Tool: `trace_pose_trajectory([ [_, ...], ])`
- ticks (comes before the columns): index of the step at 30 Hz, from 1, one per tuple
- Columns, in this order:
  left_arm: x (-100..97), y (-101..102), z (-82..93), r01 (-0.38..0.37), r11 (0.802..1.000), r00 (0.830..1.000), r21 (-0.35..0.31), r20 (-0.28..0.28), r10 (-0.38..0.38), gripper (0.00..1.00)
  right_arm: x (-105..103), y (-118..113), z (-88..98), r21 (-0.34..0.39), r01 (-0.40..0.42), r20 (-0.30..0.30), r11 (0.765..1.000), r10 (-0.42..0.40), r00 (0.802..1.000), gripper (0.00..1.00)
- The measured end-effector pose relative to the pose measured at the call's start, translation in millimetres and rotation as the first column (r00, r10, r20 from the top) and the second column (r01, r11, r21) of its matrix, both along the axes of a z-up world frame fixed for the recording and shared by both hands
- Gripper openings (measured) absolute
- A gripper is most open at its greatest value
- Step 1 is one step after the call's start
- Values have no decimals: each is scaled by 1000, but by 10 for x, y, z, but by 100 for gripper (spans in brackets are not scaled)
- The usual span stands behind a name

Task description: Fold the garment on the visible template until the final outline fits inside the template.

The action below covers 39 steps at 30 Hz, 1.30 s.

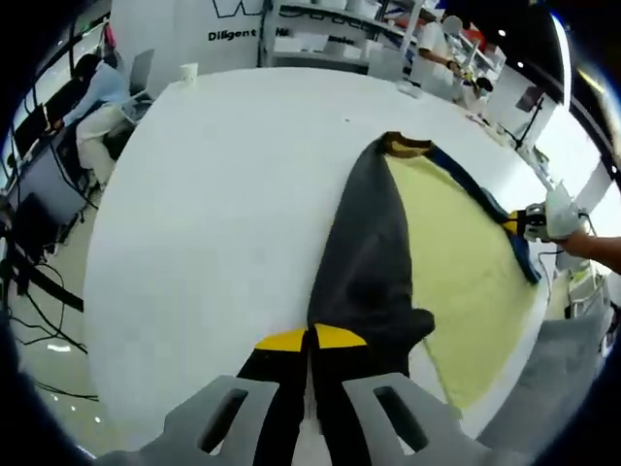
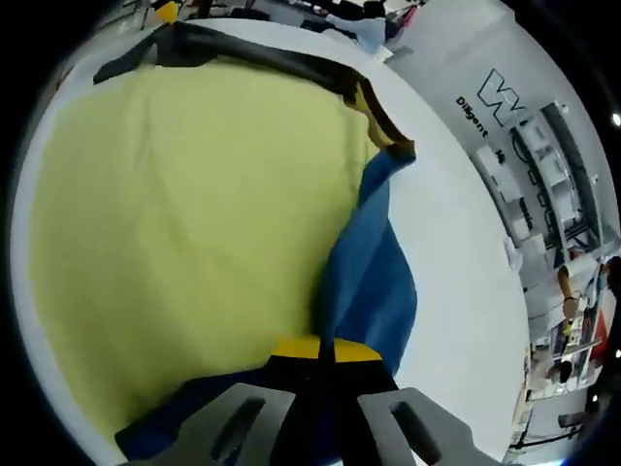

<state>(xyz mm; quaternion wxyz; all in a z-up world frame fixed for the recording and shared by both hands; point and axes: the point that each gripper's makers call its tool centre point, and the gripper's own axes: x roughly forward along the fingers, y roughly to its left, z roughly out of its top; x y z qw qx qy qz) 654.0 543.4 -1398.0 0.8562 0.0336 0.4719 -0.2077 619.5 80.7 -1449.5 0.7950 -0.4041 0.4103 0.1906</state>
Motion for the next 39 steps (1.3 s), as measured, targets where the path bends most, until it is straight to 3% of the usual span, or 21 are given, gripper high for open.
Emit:
trace_pose_trajectory([
  [13,241,492,10,-23,986,1000,163,2,23,0,-23,-55,38,14,22,-5,1000,-22,1000,0],
  [18,372,540,-60,-24,978,1000,208,-7,26,0,-19,-66,43,44,67,-14,997,-67,998,0],
  [29,621,604,-195,41,936,999,350,-2,-43,0,6,-92,30,71,106,-20,992,-105,994,0],
  [34,543,580,-333,105,920,994,379,-49,-93,1,22,-99,27,89,135,-28,987,-133,991,0],
  [39,491,591,-424,140,915,990,378,-56,-128,1,20,-100,34,114,166,-41,980,-162,986,0],
])
